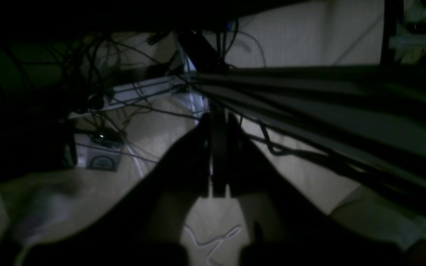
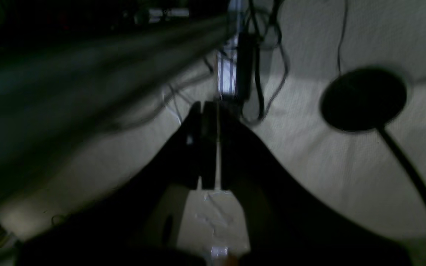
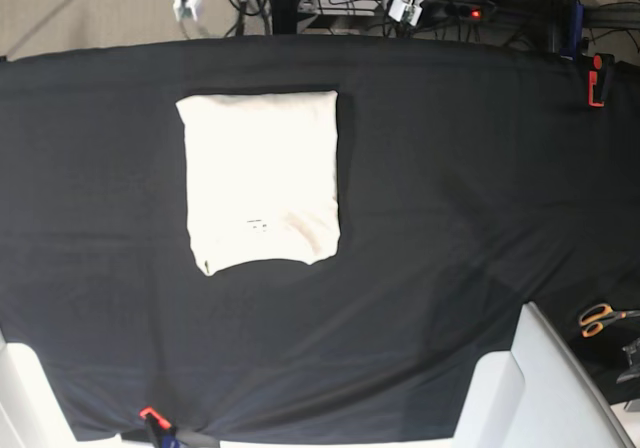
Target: Fold the T-shirt properly
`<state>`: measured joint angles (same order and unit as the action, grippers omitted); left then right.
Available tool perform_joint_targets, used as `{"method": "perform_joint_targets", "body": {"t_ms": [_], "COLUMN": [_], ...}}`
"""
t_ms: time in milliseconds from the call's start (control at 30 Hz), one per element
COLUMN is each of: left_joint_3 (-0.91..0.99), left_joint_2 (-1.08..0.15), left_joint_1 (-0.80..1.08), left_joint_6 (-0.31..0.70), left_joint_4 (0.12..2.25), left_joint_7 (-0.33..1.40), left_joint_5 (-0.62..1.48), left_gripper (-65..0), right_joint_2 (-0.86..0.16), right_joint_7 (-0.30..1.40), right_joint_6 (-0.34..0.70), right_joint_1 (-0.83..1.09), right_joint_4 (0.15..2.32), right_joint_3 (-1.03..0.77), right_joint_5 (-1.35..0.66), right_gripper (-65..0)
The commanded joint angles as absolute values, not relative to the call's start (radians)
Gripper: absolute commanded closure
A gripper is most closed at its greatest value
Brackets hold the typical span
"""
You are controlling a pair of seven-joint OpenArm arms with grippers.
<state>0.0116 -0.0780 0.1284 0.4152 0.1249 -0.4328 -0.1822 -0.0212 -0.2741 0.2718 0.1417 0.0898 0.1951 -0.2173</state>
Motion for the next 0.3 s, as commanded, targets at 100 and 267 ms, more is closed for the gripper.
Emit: {"method": "perform_joint_targets", "body": {"t_ms": [100,267], "left_joint_3": [0.012,0.013], "left_joint_2": [-0.082,-0.082], "left_joint_1": [0.136,0.133], "left_joint_6": [0.421,0.421], "left_joint_4": [0.124,0.125], "left_joint_7": [-0.432,-0.433], "left_joint_5": [-0.242,-0.28], "left_gripper": [0.0,0.0], "right_joint_2": [-0.028,-0.035], "right_joint_7": [-0.274,-0.274], "right_joint_6": [0.277,0.277], "right_joint_1": [0.15,0.148], "right_joint_4": [0.087,0.091], "right_joint_3": [0.193,0.193], "right_joint_5": [-0.214,-0.214], "right_gripper": [-0.8,-0.8]}}
